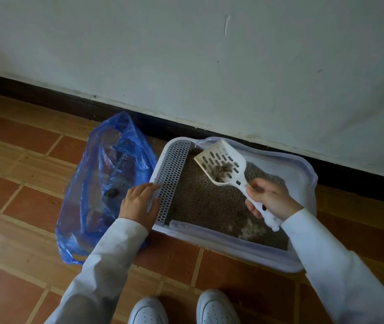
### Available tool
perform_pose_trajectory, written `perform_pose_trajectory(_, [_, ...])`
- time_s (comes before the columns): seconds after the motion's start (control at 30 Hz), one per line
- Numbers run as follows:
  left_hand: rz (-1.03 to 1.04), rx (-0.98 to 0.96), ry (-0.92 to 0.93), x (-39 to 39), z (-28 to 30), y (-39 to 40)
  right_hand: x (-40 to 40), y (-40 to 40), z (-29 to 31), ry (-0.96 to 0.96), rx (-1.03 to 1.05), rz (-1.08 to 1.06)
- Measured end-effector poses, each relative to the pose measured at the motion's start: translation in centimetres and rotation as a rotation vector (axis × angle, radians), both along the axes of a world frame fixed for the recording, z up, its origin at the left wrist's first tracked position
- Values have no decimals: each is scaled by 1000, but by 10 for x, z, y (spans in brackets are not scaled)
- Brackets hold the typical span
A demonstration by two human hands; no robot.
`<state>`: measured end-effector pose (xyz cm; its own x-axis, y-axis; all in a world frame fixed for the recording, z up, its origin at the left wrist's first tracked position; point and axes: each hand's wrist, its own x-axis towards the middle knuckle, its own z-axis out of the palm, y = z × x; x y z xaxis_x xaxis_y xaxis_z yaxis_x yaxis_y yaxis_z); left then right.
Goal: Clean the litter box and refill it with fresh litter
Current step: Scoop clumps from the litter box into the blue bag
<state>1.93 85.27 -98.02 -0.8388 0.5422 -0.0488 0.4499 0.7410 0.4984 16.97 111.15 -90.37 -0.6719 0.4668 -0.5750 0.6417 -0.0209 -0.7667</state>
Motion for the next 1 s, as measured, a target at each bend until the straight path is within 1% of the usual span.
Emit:
perform_pose_trajectory(0.17, [97, 8, -16, -3, -4, -17, -36, -33, 8, 33, -110, 39])
perform_pose_trajectory(0.23, [170, 7, -31, -7, -5, -27, -56, -50, 6, 37, -90, 89])
perform_pose_trajectory(0.33, [264, -30, -37, -13, -6, -48, -87, -81, -1, 34, 4, 216])
perform_pose_trajectory(0.47, [300, -56, -41, -15, -11, -75, -125, -114, -21, 0, 197, 409])
perform_pose_trajectory(0.6, [359, -49, -32, -12, -11, -90, -152, -142, -29, -46, 520, 623])
perform_pose_trajectory(0.83, [364, -52, -68, -6, -16, -110, -169, -174, -40, 1, 1080, 940])
perform_pose_trajectory(0.9, [368, -63, -106, -3, -18, -110, -169, -177, -42, 42, 1212, 981])
perform_pose_trajectory(1.0, [340, -95, -163, 1, -24, -108, -168, -176, -43, 69, 1271, 958])
